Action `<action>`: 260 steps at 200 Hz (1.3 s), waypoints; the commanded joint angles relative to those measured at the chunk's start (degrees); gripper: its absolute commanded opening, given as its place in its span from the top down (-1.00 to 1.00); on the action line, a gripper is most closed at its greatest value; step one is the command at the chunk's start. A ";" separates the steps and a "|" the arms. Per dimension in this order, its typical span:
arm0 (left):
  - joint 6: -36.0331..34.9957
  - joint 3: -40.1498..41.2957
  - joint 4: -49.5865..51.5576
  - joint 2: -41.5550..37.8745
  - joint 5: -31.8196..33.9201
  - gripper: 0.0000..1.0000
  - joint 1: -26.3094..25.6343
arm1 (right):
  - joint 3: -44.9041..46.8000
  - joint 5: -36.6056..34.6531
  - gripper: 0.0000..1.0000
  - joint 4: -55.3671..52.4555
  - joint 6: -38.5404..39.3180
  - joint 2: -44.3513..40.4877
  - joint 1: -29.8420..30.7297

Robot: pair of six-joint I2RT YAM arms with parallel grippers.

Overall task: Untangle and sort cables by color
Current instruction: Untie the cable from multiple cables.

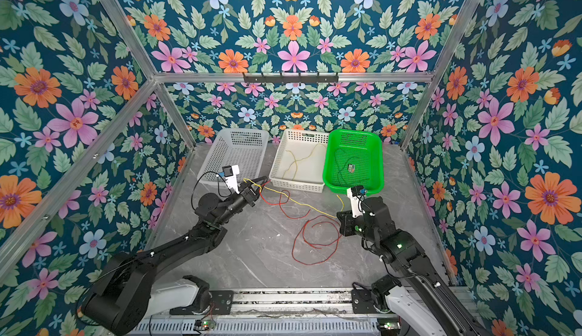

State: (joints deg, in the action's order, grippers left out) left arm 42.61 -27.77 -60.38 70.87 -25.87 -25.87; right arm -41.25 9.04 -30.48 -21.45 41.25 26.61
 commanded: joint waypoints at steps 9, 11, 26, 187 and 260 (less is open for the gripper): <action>2.04 -2.59 -3.61 -0.04 2.14 1.00 0.75 | 2.62 -4.60 1.00 -2.28 -0.61 1.39 -0.10; 2.04 -2.67 -3.54 -0.03 2.07 1.00 0.78 | 2.77 -4.57 1.00 -1.95 -0.61 1.44 -0.12; 1.72 -2.88 -3.06 -0.12 1.55 1.00 0.81 | 3.46 -3.41 1.00 -0.58 -0.70 2.25 -0.16; -7.02 -6.96 9.28 -2.59 -1.65 1.00 0.81 | -4.23 13.71 -0.13 -2.45 8.29 5.90 -0.12; -12.99 -12.96 18.54 -3.81 -1.55 1.00 0.73 | -1.17 21.59 -0.39 4.29 4.46 5.88 -0.11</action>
State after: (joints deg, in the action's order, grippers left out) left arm 32.42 -39.72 -44.42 66.92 -27.05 -25.19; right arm -43.70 25.47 -32.49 -14.13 48.56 26.50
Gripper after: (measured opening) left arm 0.050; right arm 0.687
